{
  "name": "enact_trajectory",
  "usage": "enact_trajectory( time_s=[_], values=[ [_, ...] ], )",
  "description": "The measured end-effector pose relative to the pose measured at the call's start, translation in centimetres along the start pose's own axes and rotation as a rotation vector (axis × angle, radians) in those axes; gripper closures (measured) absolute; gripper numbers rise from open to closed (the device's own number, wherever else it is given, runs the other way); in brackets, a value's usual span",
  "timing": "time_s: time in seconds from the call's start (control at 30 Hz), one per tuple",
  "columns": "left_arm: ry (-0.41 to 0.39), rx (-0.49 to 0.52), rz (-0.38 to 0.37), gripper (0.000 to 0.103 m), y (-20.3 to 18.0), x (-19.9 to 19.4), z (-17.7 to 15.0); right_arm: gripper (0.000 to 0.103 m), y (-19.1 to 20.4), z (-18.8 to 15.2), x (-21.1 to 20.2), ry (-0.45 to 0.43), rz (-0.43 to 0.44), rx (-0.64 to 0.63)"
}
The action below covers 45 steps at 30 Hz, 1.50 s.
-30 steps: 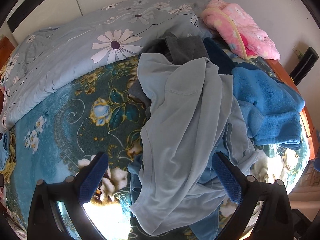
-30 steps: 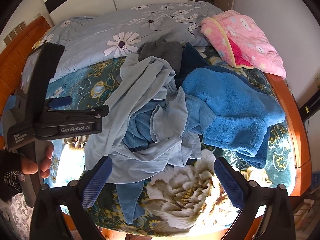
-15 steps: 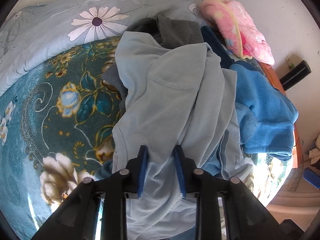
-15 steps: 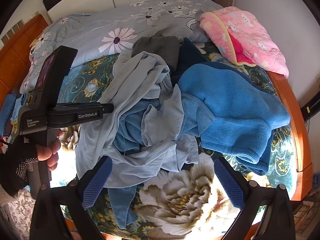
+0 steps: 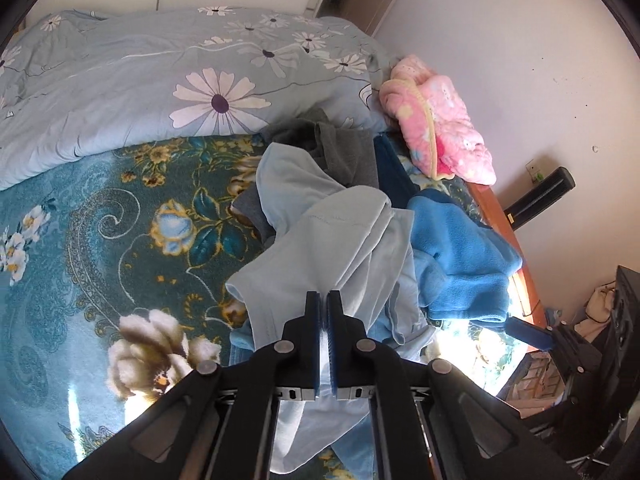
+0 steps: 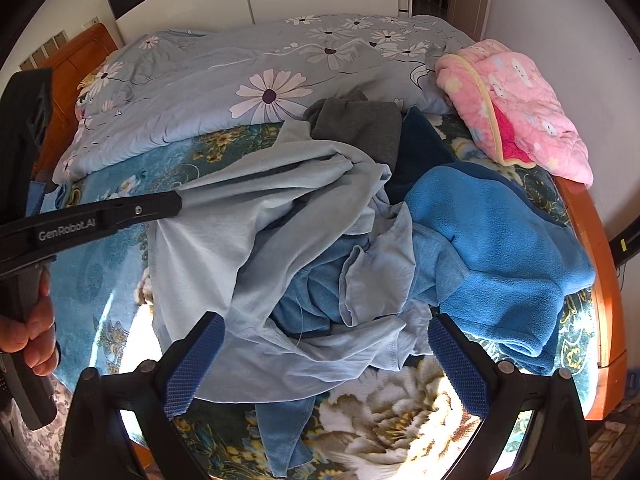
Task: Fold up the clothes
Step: 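Grasp the light blue t-shirt with the left gripper while the right gripper grasps it too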
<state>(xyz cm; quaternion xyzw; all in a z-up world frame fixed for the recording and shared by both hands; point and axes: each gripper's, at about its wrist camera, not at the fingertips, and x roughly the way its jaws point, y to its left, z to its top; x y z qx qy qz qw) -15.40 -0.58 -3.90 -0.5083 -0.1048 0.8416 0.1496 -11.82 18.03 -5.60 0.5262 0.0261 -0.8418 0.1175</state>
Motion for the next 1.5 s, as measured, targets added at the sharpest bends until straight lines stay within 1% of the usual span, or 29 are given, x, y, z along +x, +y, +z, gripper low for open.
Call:
enact_trajectory(
  time_s=[0.13, 0.2, 0.3, 0.37, 0.47, 0.53, 0.67, 0.7, 0.73, 0.77, 0.83, 0.87, 0.9, 0.93, 0.97, 1.0, 1.1, 1.17, 1.2, 1.3, 1.4, 1.43, 1.47, 1.5],
  values=[
    [-0.064, 0.005, -0.007, 0.103, 1.2, -4.7, 0.0, 0.000, 2.6, 1.1, 0.0, -0.020, 0.025, -0.017],
    [-0.091, 0.019, 0.011, 0.103, 2.0, -6.8, 0.0, 0.000, 4.0, 1.7, -0.1, -0.031, 0.036, -0.032],
    [-0.071, 0.008, 0.036, 0.103, 4.0, -7.9, -0.3, 0.000, 6.1, 2.3, 0.1, -0.035, 0.049, -0.048],
    [-0.028, -0.021, 0.031, 0.103, 5.5, -7.2, -0.9, 0.000, 6.8, 2.4, 0.4, -0.031, 0.056, -0.035],
    [0.017, -0.065, 0.049, 0.103, 7.2, -5.8, -2.7, 0.000, 7.3, 2.5, 1.5, -0.014, 0.060, -0.033],
    [0.039, -0.097, 0.043, 0.103, 7.9, -4.8, -3.9, 0.000, 7.5, 2.5, 2.3, -0.002, 0.063, -0.036],
    [0.085, -0.149, 0.028, 0.101, 9.0, -2.4, -6.3, 0.000, 6.9, 3.2, 4.9, 0.031, 0.071, 0.008],
    [0.093, -0.152, 0.025, 0.096, 9.0, -1.6, -6.7, 0.000, 6.6, 3.5, 5.5, 0.038, 0.076, 0.024],
    [0.103, -0.153, 0.021, 0.087, 9.0, -0.7, -7.1, 0.001, 6.3, 3.8, 6.1, 0.044, 0.081, 0.040],
    [0.114, -0.153, 0.017, 0.084, 8.9, 0.1, -7.5, 0.008, 6.0, 4.1, 6.8, 0.050, 0.086, 0.057],
    [0.114, -0.135, 0.010, 0.068, 8.5, 1.6, -8.1, 0.017, 5.4, 4.7, 8.0, 0.063, 0.097, 0.090],
    [0.114, -0.125, 0.007, 0.063, 8.2, 2.3, -8.4, 0.020, 5.1, 5.0, 8.6, 0.070, 0.102, 0.106],
    [0.116, -0.113, 0.012, 0.056, 8.0, 3.1, -8.6, 0.022, 4.8, 5.3, 9.3, 0.076, 0.108, 0.122],
    [0.123, -0.103, 0.011, 0.052, 7.9, 4.0, -8.7, 0.027, 4.5, 5.6, 9.9, 0.082, 0.113, 0.139],
    [0.134, -0.101, 0.002, 0.051, 7.9, 4.9, -8.8, 0.036, 4.2, 5.8, 10.5, 0.089, 0.115, 0.153],
    [0.146, -0.099, -0.007, 0.051, 7.8, 5.8, -8.9, 0.040, 3.8, 6.0, 11.0, 0.098, 0.113, 0.165],
    [0.181, -0.117, -0.031, 0.050, 7.9, 8.3, -8.9, 0.063, 3.0, 6.3, 12.0, 0.117, 0.130, 0.196],
    [0.199, -0.144, -0.061, 0.050, 8.0, 9.5, -8.8, 0.090, 2.4, 6.2, 12.2, 0.126, 0.144, 0.212],
    [0.201, -0.150, -0.076, 0.050, 7.9, 9.8, -8.7, 0.093, 2.1, 6.2, 12.2, 0.126, 0.152, 0.219],
    [0.207, -0.149, -0.109, 0.051, 7.3, 10.5, -8.4, 0.095, 1.7, 6.1, 11.8, 0.116, 0.178, 0.219],
    [0.205, -0.146, -0.150, 0.054, 6.6, 10.7, -8.0, 0.095, 1.8, 6.1, 10.8, 0.095, 0.188, 0.206],
    [0.211, -0.143, -0.158, 0.066, 6.4, 10.7, -7.9, 0.095, 1.8, 6.1, 10.6, 0.090, 0.191, 0.203],
    [0.219, -0.141, -0.165, 0.075, 6.1, 10.8, -7.8, 0.095, 1.9, 6.0, 10.4, 0.088, 0.195, 0.203],
    [0.216, -0.132, -0.163, 0.087, 5.9, 10.7, -7.8, 0.095, 1.9, 6.0, 10.2, 0.085, 0.199, 0.204]
  ],
)
